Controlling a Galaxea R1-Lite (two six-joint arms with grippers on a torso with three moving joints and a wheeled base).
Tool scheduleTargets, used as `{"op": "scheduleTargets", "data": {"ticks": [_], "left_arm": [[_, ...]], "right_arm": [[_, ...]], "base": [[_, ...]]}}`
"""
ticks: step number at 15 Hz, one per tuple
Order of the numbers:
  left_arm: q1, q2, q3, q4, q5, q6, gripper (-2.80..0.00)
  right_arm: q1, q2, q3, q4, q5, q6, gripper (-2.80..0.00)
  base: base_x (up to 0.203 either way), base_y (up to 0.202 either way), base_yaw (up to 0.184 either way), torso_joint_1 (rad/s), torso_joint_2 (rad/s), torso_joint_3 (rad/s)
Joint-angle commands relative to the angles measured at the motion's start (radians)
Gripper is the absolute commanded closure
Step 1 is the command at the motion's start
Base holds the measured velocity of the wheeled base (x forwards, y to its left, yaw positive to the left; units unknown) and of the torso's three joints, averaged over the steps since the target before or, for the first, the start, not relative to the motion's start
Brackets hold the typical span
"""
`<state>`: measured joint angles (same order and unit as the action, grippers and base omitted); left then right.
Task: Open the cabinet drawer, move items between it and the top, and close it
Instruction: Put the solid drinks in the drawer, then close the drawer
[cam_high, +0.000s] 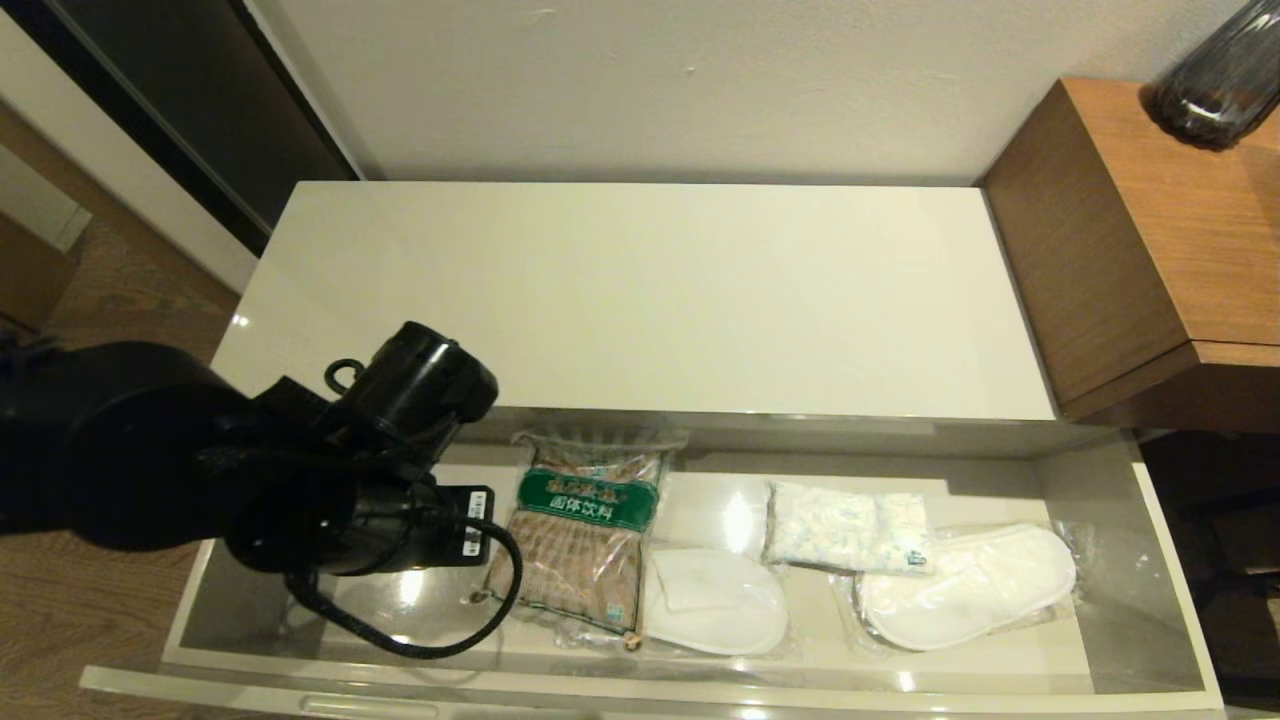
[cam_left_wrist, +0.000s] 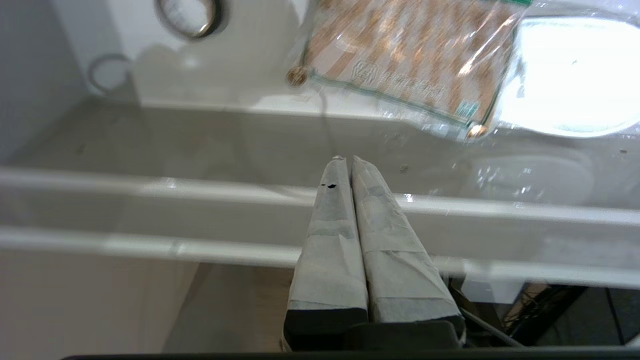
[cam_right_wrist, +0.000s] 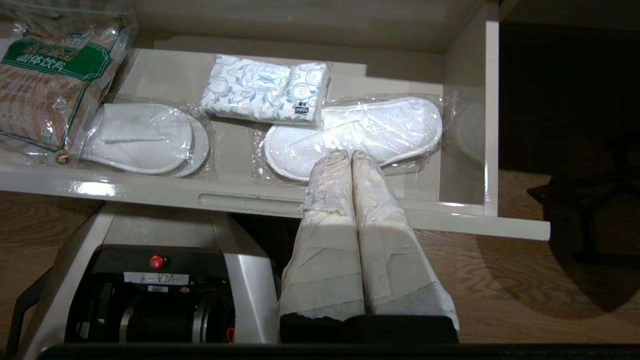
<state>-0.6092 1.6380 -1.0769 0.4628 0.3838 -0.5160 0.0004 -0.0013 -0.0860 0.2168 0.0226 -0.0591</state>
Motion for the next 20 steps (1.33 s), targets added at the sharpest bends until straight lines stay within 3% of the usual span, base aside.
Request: {"op": "scheduleTargets", "data": {"ticks": [1,3,7,10,11,13,16,20], "left_arm": [[0.005,-0.099,0.057,0.014,0.005,-0.041,0.0],[0.026,-0.157,0.132,0.041,0.008,-0.134,0.0],[0.039,-0.218,0.212,0.048,0.004,-0.165,0.0],[0.014,-0.331,0.247,0.152,-0.019,-0.194,0.0],[0.001,-0.355,0.292,0.154,-0.05,-0.231,0.0],[-0.016,-0.306,0.475,0.05,-0.094,-0.282,0.0],[-0.028,-0.183,0.697,-0.3,-0.122,-0.315,0.0],[-0.03,0.026,0.805,-0.545,-0.119,-0.321,0.0]], "right_arm": [[0.0,0.001,0.0,0.001,0.0,-0.001,0.0],[0.0,0.001,0.0,0.001,0.0,-0.001,0.0],[0.0,0.001,-0.001,0.001,0.0,-0.001,0.0],[0.0,0.001,0.0,0.001,0.0,-0.001,0.0],[0.0,0.001,0.0,0.001,0.0,-0.001,0.0],[0.0,0.001,0.0,0.001,0.0,-0.002,0.0],[0.0,0.001,0.0,0.002,0.0,-0.001,0.0],[0.0,0.001,-0.001,0.001,0.0,-0.001,0.0]], "base": [[0.0,0.0,0.0,0.0,0.0,0.0],[0.0,0.0,0.0,0.0,0.0,0.0],[0.0,0.0,0.0,0.0,0.0,0.0],[0.0,0.0,0.0,0.0,0.0,0.0],[0.0,0.0,0.0,0.0,0.0,0.0],[0.0,0.0,0.0,0.0,0.0,0.0],[0.0,0.0,0.0,0.0,0.0,0.0],[0.0,0.0,0.0,0.0,0.0,0.0]]}}
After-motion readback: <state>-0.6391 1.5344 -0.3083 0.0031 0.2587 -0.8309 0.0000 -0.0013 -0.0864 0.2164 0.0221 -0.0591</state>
